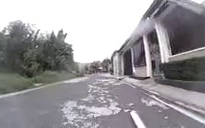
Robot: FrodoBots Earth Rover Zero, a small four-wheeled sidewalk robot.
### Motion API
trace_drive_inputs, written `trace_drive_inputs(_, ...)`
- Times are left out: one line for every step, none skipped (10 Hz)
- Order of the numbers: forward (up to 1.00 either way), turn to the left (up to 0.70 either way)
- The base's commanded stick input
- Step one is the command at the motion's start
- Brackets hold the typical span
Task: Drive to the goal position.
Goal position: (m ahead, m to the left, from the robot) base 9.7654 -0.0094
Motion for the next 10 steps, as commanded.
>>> trace_drive_inputs(0.50,0.00)
trace_drive_inputs(0.50,0.00)
trace_drive_inputs(0.50,0.00)
trace_drive_inputs(0.50,0.00)
trace_drive_inputs(0.50,0.00)
trace_drive_inputs(0.50,0.00)
trace_drive_inputs(0.50,-0.04)
trace_drive_inputs(0.50,-0.09)
trace_drive_inputs(0.50,-0.50)
trace_drive_inputs(0.50,-0.50)
